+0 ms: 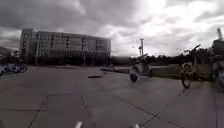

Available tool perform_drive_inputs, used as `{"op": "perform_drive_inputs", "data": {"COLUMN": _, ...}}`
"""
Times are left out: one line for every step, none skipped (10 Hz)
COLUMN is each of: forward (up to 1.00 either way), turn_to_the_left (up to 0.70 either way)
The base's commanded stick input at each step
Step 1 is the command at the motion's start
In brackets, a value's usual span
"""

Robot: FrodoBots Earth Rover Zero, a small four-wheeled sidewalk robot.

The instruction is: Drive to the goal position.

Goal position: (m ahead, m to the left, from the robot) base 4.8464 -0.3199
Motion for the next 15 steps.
{"op": "perform_drive_inputs", "data": {"forward": 0.70, "turn_to_the_left": 0.00}}
{"op": "perform_drive_inputs", "data": {"forward": 0.70, "turn_to_the_left": 0.00}}
{"op": "perform_drive_inputs", "data": {"forward": 0.70, "turn_to_the_left": 0.00}}
{"op": "perform_drive_inputs", "data": {"forward": 0.70, "turn_to_the_left": 0.00}}
{"op": "perform_drive_inputs", "data": {"forward": 0.70, "turn_to_the_left": 0.00}}
{"op": "perform_drive_inputs", "data": {"forward": 0.70, "turn_to_the_left": 0.00}}
{"op": "perform_drive_inputs", "data": {"forward": 0.70, "turn_to_the_left": 0.00}}
{"op": "perform_drive_inputs", "data": {"forward": 0.70, "turn_to_the_left": 0.00}}
{"op": "perform_drive_inputs", "data": {"forward": 0.70, "turn_to_the_left": 0.00}}
{"op": "perform_drive_inputs", "data": {"forward": 0.70, "turn_to_the_left": 0.00}}
{"op": "perform_drive_inputs", "data": {"forward": 0.70, "turn_to_the_left": 0.00}}
{"op": "perform_drive_inputs", "data": {"forward": 0.70, "turn_to_the_left": 0.00}}
{"op": "perform_drive_inputs", "data": {"forward": 0.70, "turn_to_the_left": 0.00}}
{"op": "perform_drive_inputs", "data": {"forward": 0.70, "turn_to_the_left": 0.00}}
{"op": "perform_drive_inputs", "data": {"forward": 0.70, "turn_to_the_left": 0.00}}
